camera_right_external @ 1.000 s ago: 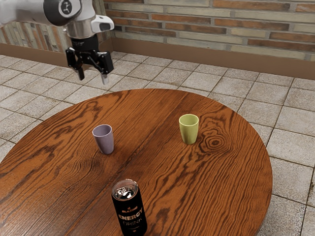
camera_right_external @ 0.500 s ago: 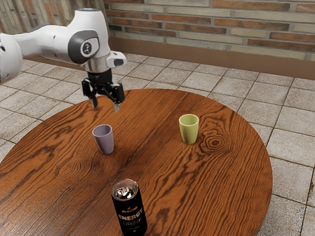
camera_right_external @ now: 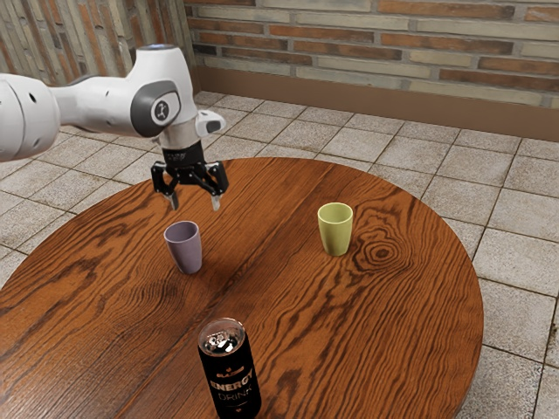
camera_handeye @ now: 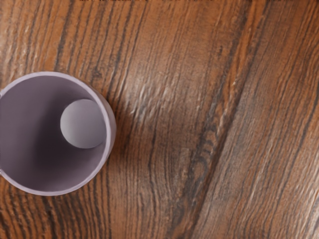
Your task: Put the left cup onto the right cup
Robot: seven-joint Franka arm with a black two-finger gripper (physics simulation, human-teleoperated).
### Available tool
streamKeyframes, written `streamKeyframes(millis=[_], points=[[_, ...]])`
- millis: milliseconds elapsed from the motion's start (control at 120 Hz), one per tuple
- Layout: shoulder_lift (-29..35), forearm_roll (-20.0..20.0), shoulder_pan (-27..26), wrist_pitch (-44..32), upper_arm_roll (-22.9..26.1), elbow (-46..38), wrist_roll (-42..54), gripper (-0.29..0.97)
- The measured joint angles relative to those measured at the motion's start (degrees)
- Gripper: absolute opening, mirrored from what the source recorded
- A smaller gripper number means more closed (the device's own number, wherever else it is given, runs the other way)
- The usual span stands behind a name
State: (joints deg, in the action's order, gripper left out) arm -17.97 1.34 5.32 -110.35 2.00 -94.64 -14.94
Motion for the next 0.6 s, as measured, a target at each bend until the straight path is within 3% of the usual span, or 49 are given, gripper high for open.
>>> streamKeyframes(millis=[600], points=[[-9.1, 0.1, 2.7, -2.6, 0.1, 4.7, -5.4, 0.66]])
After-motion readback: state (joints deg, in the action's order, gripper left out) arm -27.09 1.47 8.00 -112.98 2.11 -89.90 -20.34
